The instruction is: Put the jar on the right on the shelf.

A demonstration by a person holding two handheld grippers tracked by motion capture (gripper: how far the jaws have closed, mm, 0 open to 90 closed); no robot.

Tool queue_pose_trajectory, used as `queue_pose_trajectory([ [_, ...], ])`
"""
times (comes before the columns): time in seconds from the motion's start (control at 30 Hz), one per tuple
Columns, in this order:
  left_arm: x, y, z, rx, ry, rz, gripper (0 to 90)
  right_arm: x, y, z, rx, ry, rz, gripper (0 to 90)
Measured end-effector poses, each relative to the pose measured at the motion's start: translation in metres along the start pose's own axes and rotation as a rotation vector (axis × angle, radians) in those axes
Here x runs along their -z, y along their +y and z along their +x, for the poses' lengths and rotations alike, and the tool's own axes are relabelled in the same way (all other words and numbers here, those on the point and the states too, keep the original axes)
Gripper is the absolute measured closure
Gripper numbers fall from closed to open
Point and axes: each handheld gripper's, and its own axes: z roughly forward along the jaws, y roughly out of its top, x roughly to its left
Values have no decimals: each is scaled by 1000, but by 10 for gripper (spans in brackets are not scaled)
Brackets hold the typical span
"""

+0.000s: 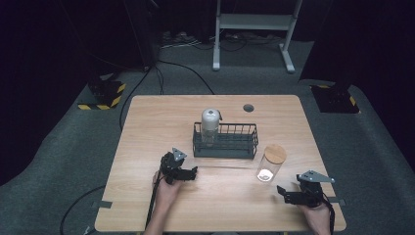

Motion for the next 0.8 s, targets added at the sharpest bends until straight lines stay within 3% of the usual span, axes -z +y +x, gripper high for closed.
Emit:
queue_pose_trajectory([
  [0.33,0,0,0,1,2,1,68,-5,9,14,28,41,-17,49],
  [0.8,0,0,0,2,3,2,66,-18,32,24,63,78,-44,91],
])
